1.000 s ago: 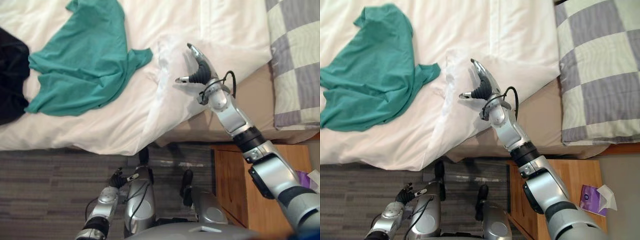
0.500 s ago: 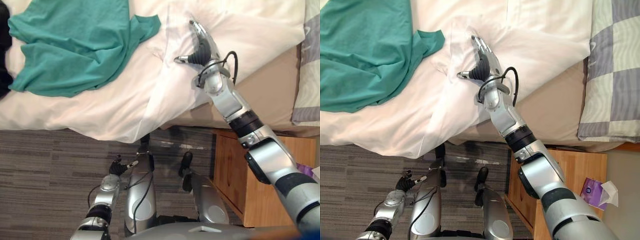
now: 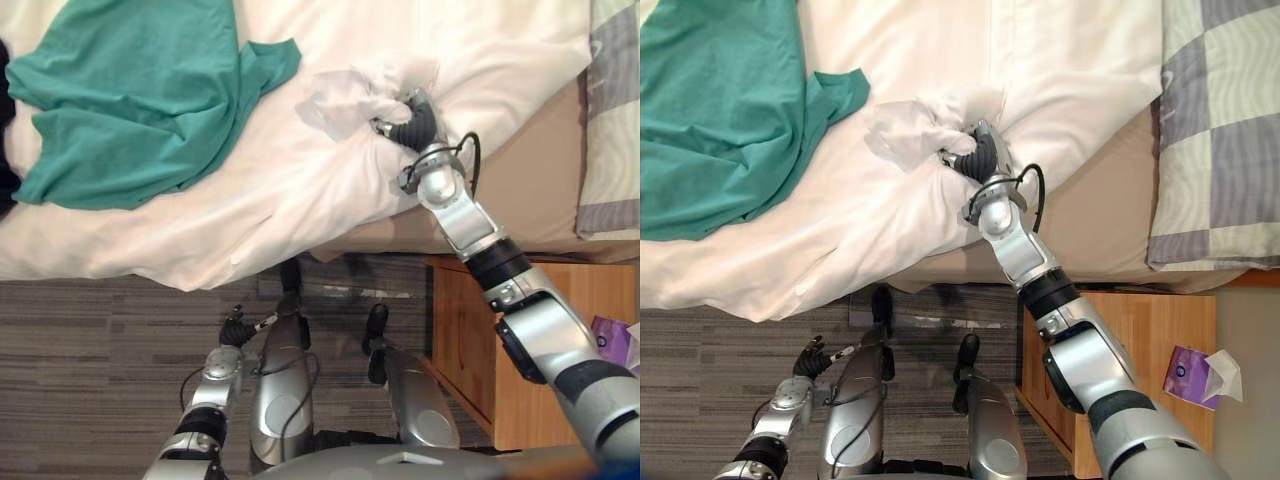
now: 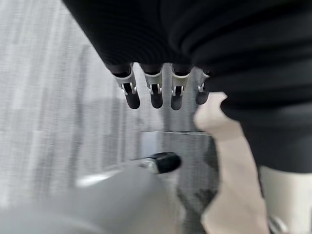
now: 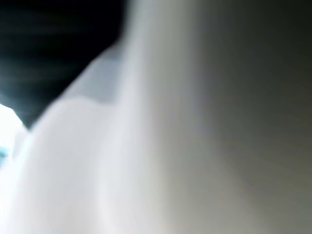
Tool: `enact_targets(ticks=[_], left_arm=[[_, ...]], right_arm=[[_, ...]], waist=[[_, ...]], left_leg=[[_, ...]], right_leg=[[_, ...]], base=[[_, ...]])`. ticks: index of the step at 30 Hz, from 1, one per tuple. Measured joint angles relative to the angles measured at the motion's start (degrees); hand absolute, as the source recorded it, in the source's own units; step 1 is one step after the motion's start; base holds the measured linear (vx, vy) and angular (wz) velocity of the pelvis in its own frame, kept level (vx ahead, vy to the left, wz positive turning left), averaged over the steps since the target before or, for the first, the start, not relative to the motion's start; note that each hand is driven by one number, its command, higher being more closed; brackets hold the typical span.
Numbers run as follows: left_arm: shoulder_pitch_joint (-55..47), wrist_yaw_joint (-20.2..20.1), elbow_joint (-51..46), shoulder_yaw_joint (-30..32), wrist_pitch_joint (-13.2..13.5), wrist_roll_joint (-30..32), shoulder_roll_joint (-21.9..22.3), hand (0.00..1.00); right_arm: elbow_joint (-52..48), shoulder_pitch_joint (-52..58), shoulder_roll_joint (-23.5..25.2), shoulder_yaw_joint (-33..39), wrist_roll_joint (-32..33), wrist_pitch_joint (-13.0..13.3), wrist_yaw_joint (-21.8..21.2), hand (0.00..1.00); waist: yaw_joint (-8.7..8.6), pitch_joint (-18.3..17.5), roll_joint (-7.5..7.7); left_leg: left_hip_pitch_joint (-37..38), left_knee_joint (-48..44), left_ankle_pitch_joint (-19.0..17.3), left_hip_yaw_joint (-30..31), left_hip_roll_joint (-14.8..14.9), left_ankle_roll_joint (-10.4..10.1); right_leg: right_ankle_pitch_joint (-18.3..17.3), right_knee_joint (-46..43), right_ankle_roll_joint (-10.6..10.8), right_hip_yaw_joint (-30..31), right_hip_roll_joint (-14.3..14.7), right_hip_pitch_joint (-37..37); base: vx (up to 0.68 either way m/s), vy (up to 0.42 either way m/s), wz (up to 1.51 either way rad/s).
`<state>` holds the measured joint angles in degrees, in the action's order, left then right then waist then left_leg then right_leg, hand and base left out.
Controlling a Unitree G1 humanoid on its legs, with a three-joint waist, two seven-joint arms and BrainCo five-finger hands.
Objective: Tidy the bed and pick cloth on bed and put in laundry
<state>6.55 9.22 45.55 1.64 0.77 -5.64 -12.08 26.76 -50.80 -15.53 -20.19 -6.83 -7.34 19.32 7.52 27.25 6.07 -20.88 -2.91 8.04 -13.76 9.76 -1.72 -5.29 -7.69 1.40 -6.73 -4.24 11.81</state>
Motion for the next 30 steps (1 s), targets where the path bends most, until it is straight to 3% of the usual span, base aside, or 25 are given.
enact_targets(ticks=[5, 8, 11, 14, 15, 20, 23, 30], left_arm=[[-0.52, 0.39, -2.65, -1.44, -1.49, -0.03, 0.28, 0.00], [-1.23, 1.14, -2.51, -1.46, -3.35, -0.02, 0.19, 0.00], [-3.81, 1.11, -1.33, -1.65, -4.60, 0.01, 0.17, 0.00], [-6.51, 1.01, -0.26, -2.45, -5.11, 0.01, 0.62, 0.00], [-7.20, 0.76, 0.70, -2.70, -5.06, -0.30, 0.85, 0.00], [-9.86, -0.52, 2.98, -2.72, -4.88, -0.48, 1.94, 0.00], [-11.02, -1.74, 3.27, -2.73, -4.29, -0.61, 2.28, 0.00], [-12.36, -3.21, 5.24, -2.69, -3.86, -4.64, 2.63, 0.00]], right_arm=[[-6.98, 9.83, 1.31, 5.15, 4.00, 1.58, 0.95, 1.00], [-11.84, 18.50, 2.21, 8.03, 5.41, 2.22, 1.40, 1.00], [-13.87, 27.39, 4.63, 9.61, 6.24, 2.91, 1.64, 1.00], [-13.87, 35.60, 6.32, 10.91, 6.23, 3.70, 1.65, 1.00], [-13.66, 38.47, 6.50, 11.11, 6.24, 4.80, 1.65, 0.00], [-11.10, 47.36, 9.20, 13.39, 6.22, 9.30, 1.65, 0.00], [-9.43, 51.39, 11.98, 14.51, 6.23, 12.14, 2.40, 0.00], [-2.16, 55.52, 16.14, 15.88, 10.79, 17.80, 7.98, 0.00]], waist=[[-0.93, -0.19, 0.52], [-2.22, -1.09, 1.70], [-3.74, -4.45, 3.40], [-4.02, -7.69, 3.25], [-4.20, -8.83, 2.68], [-5.58, -12.84, -0.17], [-6.99, -13.53, -1.30], [-8.28, -15.92, -1.84]], left_leg=[[8.18, 8.48, 3.15, -2.83, -0.78, -0.44], [10.70, 8.52, 2.61, -3.27, -1.07, -0.68], [12.97, 8.64, 1.83, -3.89, -1.54, -0.91], [15.35, 8.87, 1.08, -4.91, -2.14, -1.05], [16.17, 8.91, 0.84, -5.22, -2.38, -1.04], [18.65, 8.96, -0.35, -7.06, -3.35, -1.06], [20.27, 8.97, -0.83, -7.95, -3.72, -0.58], [23.21, 8.97, -2.65, -10.71, -4.78, -0.46]], right_leg=[[0.81, 1.82, 0.66, 1.22, 0.03, -3.82], [0.94, 2.81, 0.99, 1.34, -0.28, -6.64], [0.50, 3.10, 1.68, 1.55, -0.87, -8.71], [0.20, 3.23, 2.16, 2.77, -1.54, -10.62], [0.12, 3.30, 2.28, 2.93, -1.83, -11.36], [-0.82, 4.03, 3.44, 4.66, -2.85, -13.12], [-0.86, 4.78, 3.44, 6.00, -3.13, -14.15], [-1.00, 5.24, 3.87, 8.55, -4.44, -15.68]], base=[[0.03, -0.020, -0.23], [0.08, -0.009, -0.09], [0.08, -0.005, -0.08], [0.07, 0.009, -0.11], [0.04, 0.020, -0.13], [0.00, 0.035, -0.18], [-0.03, 0.043, -0.15], [0.06, 0.011, -0.19]])
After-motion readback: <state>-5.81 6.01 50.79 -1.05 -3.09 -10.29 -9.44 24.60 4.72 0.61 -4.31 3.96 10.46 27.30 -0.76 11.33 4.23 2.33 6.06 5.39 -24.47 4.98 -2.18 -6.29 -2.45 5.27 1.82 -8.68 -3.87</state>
